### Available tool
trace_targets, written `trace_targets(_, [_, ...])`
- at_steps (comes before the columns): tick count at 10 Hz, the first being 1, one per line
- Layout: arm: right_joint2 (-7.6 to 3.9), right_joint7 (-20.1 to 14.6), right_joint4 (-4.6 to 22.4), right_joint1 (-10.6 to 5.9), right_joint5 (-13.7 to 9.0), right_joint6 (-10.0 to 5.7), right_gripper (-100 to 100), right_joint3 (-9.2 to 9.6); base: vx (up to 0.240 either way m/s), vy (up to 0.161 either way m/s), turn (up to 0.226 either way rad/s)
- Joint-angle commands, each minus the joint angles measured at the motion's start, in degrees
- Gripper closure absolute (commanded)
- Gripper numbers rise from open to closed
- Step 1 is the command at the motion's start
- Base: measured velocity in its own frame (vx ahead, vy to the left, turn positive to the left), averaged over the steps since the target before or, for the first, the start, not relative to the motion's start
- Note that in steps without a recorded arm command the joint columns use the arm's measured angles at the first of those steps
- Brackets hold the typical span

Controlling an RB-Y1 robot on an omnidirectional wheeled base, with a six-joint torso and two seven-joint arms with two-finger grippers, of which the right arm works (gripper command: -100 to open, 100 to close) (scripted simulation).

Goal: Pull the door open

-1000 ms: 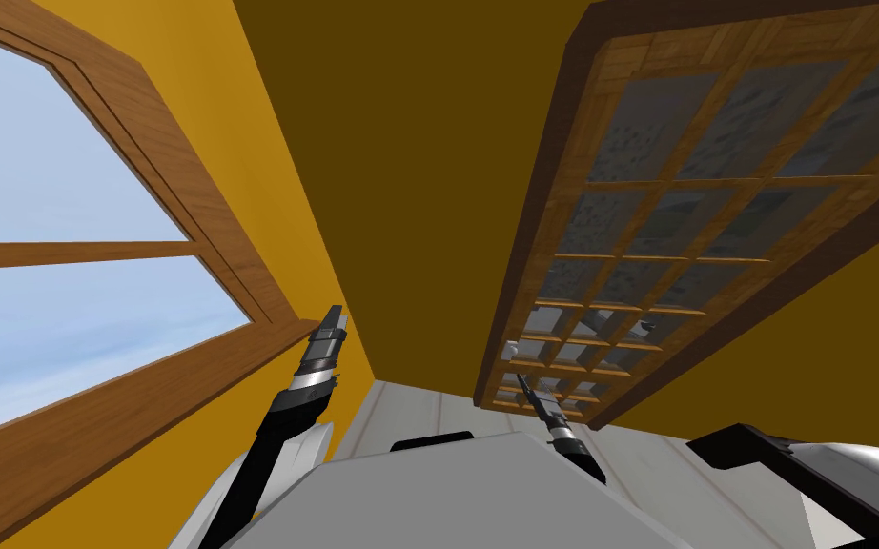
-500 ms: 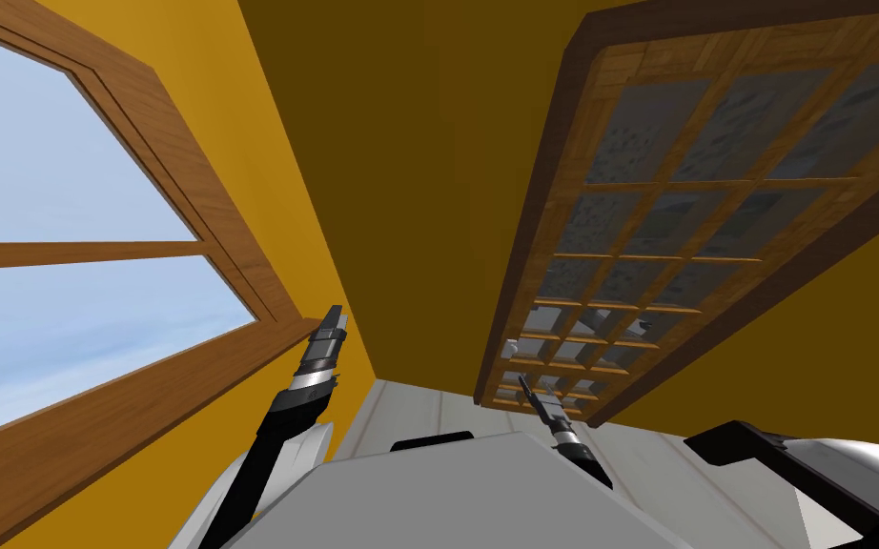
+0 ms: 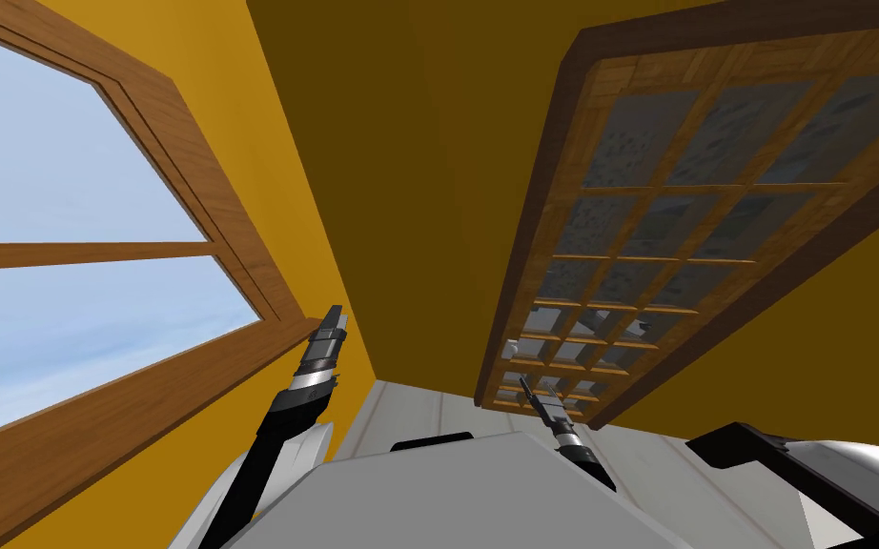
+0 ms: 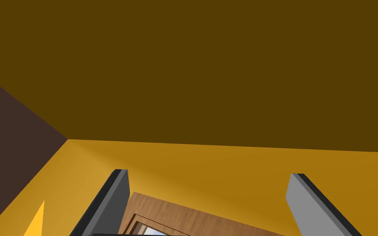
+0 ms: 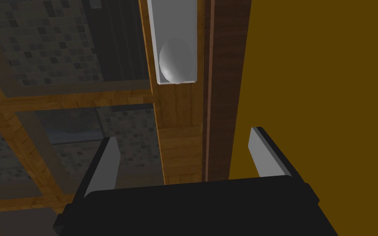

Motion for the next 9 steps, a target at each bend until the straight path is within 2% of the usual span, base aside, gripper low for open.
trace_targets(1, [0.07, 0.19, 0.08, -0.33, -0.07, 0.31, -100, -0.14, 0.149, -0.045, 0.038])
trace_targets(6, [0.48, 0.94, 0.5, -1.79, -0.44, 1.66, -100, -0.78, 0.195, -0.053, 0.039])
trace_targets(7, [0.46, 0.86, 0.21, -1.5, -0.4, 1.54, -100, -0.72, 0.089, -0.012, 0.011])
trace_targets(8, [0.46, 0.86, 0.21, -1.5, -0.4, 1.54, 100, -0.72, -0.01, -0.002, -0.005])
trace_targets(9, [0.46, 0.86, 0.21, -1.5, -0.4, 1.54, 100, -0.72, -0.033, 0.007, 0.009])
